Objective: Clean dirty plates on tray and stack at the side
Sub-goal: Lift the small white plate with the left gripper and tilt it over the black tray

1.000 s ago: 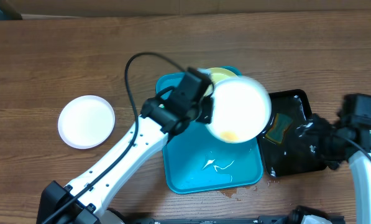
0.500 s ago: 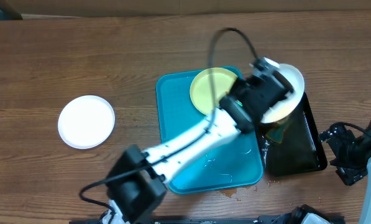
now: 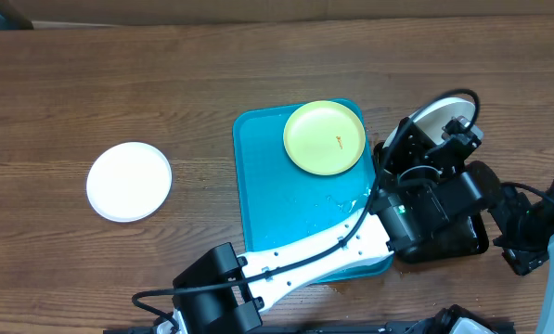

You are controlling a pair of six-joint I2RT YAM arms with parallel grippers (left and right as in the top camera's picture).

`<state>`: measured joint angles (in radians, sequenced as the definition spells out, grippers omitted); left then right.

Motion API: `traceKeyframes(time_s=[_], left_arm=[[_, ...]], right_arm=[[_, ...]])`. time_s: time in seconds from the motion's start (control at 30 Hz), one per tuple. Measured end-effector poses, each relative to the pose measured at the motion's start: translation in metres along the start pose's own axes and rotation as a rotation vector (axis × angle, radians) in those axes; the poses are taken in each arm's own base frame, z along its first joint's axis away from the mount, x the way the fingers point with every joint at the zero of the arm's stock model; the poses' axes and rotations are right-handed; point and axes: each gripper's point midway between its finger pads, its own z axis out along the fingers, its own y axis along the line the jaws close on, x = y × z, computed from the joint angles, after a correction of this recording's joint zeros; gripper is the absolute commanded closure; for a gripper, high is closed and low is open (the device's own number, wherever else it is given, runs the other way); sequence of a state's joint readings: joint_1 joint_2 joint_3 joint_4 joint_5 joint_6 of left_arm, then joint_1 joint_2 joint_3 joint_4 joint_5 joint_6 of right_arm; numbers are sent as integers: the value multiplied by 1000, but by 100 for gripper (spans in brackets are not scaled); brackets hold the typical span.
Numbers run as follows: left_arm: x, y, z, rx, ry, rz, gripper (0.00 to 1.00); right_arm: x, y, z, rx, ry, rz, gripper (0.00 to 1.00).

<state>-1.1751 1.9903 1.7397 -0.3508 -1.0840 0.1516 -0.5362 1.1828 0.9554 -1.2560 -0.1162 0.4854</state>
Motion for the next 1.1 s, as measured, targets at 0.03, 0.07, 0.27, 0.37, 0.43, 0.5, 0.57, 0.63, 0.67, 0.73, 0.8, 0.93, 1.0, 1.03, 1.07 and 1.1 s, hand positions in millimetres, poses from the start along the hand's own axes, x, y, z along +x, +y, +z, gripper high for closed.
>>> traceKeyframes(time_s=[0.03,0.07,0.27,0.37,0.43,0.5,0.57,0.63,0.67,0.73,0.8,0.93,1.0,1.03,1.07,1.1], left_arm=[[-1,2,-1,-14,-2,10,96],[-2,4,-1,-26,-3,25,96],[-1,11,-2,-64,4,71,96],[-1,12,-2,-70,5,79,96],[-1,12,-2,-71,4,81,96],[-3,12,-2,-74,-1,82,96],[-5,12,-4,-77,-7,82,96],[-6,11,-6,-77,-9,85,96],[-6,10,-7,-75,-11,87,96],[-7,8,-10,-73,-15,88,96],[-7,8,-10,-73,-15,88,96],[-6,16,-13,-124,-7,78,96],[-3,17,-14,-131,1,74,96],[-1,14,-14,-117,6,83,96],[2,11,-14,-99,13,93,96],[5,9,-14,-91,20,97,96]], right_arm=[[0,0,0,1,0,0,0],[0,0,0,0,0,0,0],[0,0,0,-2,-2,-1,0],[-1,1,0,-3,-5,-1,0],[-1,1,0,-3,-4,-1,0],[-1,1,0,-3,-4,-2,0],[-1,1,0,-3,-5,-4,0],[-1,1,0,-3,-5,-5,0],[-1,1,0,-3,-5,-5,0],[-1,1,0,-2,-4,-5,0],[-1,1,0,-3,-5,-5,0],[-1,1,0,-2,-4,-9,0],[0,0,0,0,-2,-11,0],[0,0,0,0,-1,-12,0],[0,0,0,0,0,-11,0],[0,0,0,0,0,-12,0]])
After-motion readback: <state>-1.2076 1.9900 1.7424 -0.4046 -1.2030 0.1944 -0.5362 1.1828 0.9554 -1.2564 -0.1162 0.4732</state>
